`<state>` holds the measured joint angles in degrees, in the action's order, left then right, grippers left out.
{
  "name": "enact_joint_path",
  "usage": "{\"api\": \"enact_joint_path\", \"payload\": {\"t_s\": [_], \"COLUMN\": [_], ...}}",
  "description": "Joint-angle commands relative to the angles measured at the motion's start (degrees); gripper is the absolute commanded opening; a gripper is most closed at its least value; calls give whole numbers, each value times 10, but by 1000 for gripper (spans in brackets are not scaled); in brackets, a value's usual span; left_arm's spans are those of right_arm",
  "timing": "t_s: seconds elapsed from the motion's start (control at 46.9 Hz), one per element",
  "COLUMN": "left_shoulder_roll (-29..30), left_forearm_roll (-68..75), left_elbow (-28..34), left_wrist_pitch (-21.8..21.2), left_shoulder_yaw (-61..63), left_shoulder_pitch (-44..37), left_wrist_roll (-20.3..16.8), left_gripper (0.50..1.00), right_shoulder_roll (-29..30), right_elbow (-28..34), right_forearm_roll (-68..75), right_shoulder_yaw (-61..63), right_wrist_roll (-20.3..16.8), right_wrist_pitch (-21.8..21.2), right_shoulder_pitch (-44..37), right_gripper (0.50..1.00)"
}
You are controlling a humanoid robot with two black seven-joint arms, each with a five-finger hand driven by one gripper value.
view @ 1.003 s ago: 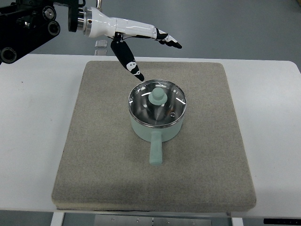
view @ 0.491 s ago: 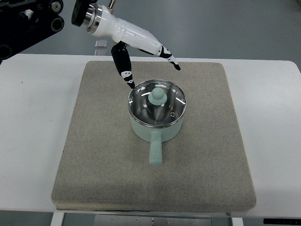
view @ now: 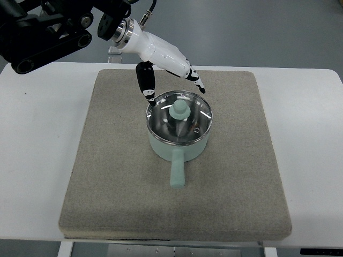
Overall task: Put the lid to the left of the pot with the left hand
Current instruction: 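Lower the left hand fingers onto the lid beside the green knob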
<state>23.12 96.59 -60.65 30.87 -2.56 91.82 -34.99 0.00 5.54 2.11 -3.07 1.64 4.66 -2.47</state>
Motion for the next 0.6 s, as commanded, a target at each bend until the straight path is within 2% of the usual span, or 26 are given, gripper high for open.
{"api": "enact_joint_path", "payload": {"t_s": [0.0,0.576], "left_shoulder_roll": [-10,-15], "left_forearm_roll": [3,34], "left_elbow": [0,0], "left_wrist_pitch": [-13,-40], "left_shoulder_yaw": [0,6], "left_shoulder_pitch": [-2,-12], "left_wrist_roll": [0,0], "left_gripper": [977,979], "right_shoulder_roll": [0,0], "right_elbow": [0,0], "right_forearm_roll": [0,0], "right_shoulder_yaw": [0,0], "right_wrist_roll": [0,0], "right_wrist_pitch": [0,0], "right_shoulder_pitch": [0,0], "right_gripper": [921,921]}}
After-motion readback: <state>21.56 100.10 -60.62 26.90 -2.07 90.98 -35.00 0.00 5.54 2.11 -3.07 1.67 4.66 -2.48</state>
